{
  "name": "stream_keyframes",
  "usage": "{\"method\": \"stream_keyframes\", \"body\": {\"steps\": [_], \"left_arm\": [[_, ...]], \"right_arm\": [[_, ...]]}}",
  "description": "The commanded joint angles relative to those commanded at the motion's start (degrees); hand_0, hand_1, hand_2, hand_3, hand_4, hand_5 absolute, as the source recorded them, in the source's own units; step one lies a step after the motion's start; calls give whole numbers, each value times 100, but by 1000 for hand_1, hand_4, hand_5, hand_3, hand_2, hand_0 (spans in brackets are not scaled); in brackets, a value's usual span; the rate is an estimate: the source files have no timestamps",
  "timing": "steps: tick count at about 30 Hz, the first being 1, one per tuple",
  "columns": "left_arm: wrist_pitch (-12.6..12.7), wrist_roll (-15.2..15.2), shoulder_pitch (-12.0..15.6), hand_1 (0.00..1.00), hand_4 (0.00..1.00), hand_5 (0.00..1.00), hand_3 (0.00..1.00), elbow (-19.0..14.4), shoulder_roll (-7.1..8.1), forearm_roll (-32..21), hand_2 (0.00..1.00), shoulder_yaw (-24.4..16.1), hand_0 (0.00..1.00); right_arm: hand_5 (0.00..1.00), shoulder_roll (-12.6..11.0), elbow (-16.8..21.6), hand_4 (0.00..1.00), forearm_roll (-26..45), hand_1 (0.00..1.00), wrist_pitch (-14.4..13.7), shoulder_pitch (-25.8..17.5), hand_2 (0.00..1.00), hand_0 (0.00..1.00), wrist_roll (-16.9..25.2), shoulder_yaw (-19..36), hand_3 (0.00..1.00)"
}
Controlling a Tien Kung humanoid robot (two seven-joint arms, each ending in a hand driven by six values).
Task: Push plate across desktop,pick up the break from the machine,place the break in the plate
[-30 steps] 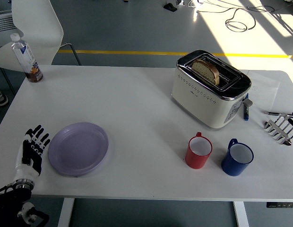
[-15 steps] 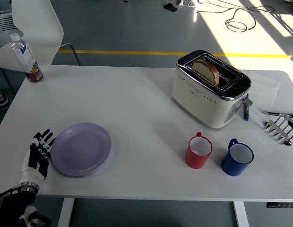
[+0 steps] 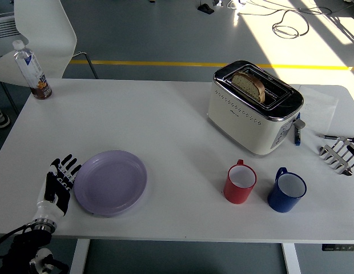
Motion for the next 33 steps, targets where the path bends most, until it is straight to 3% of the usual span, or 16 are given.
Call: {"method": "stream_keyframes", "body": {"steps": [14,33], "left_arm": [[-246,128,-66,813,560,998,823,15,0,-358,863,546,787],[-372,146,-245,807,565,998,817,93,0,-734,855,1184,778]], "right_arm": [[518,1,-3,496,1,698,-2,13,705,749,-1,-5,705],[518,16,-5,497,3,698,-2,63,705,749,2,-31,705]]}}
